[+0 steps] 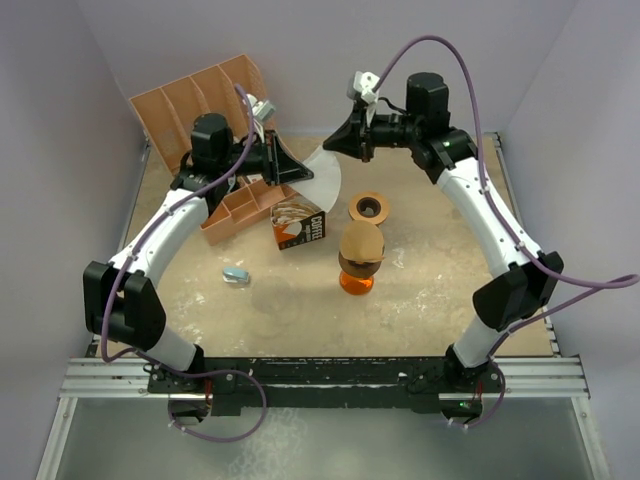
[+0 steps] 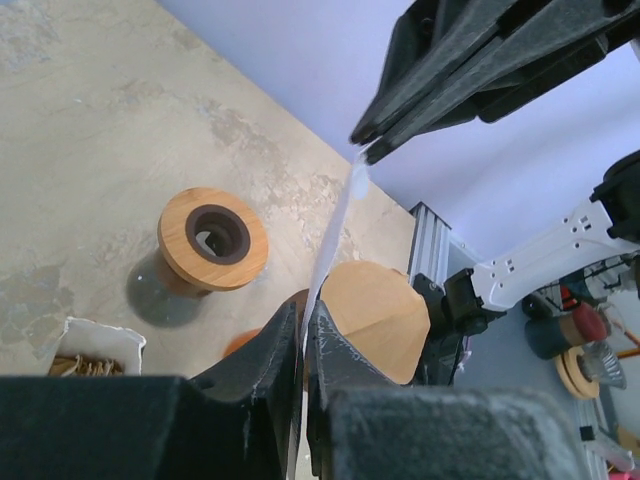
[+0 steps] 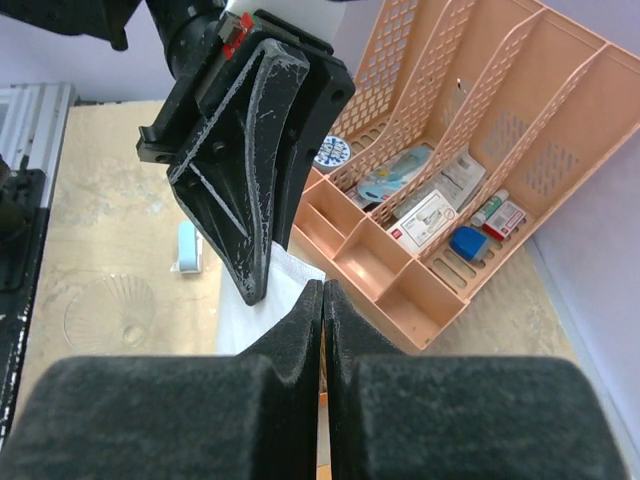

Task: Place the coffee filter in the dripper
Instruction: Pick up the coffee filter from the coffee filter holder.

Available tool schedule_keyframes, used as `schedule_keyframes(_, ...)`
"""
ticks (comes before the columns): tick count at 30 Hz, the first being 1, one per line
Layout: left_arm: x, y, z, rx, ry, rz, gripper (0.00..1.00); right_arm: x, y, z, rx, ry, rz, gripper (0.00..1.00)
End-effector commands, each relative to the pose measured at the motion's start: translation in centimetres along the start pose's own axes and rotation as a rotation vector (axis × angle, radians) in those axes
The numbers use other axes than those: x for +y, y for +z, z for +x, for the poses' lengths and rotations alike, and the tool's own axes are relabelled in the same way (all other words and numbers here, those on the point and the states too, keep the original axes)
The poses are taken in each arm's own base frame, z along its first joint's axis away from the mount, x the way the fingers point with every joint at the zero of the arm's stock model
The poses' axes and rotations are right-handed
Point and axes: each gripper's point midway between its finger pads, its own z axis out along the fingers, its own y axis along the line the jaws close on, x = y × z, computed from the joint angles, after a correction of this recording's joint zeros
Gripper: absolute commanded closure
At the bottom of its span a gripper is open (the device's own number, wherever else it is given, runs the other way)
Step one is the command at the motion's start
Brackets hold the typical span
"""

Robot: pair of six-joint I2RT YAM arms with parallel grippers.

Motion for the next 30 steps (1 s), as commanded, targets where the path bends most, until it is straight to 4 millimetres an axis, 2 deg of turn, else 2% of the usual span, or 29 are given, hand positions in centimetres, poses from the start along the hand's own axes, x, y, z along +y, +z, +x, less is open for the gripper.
schedule_keyframes(1, -1.3, 0.2, -2.0, -0.093, -0.011, 0.020, 0.95, 0.9, -2.3, -3.5, -0.096, -0.019, -0.019, 1.00)
schedule_keyframes(6, -1.8, 0.7, -2.5, -0.119, -0.051, 0.047, 0.99, 0.7, -2.6, -3.6, -0.113, 0.002, -0.010, 1.00)
schedule_keyframes(10, -2.5, 1.8, -2.3, -0.112, -0.073, 0.080, 0.93, 0.6, -2.5, -3.7, -0.127, 0.032, -0.022, 1.00)
schedule_keyframes(14, -2.7, 2.4, -2.4, -0.113, -0.103, 0.101, 0.91, 0.2, -2.4, -3.6, -0.132, 0.051, -0.016, 1.00)
schedule_keyframes(19, -2.1, 2.8, -2.4, -0.119, -0.124, 0.097, 0.91, -0.3, -3.1, -3.4, -0.147, 0.083, -0.026, 1.00)
schedule_keyframes(23, -1.5, 3.0, -2.4, -0.132, -0.114, 0.079, 0.86, -0.4, -3.5, -3.2, -0.153, 0.098, -0.038, 1.00)
schedule_keyframes(30, -1.2, 3.3, -2.4, -0.138, -0.093, 0.076, 0.86, -0.3, -3.9, -3.1, -0.160, 0.111, -0.045, 1.00)
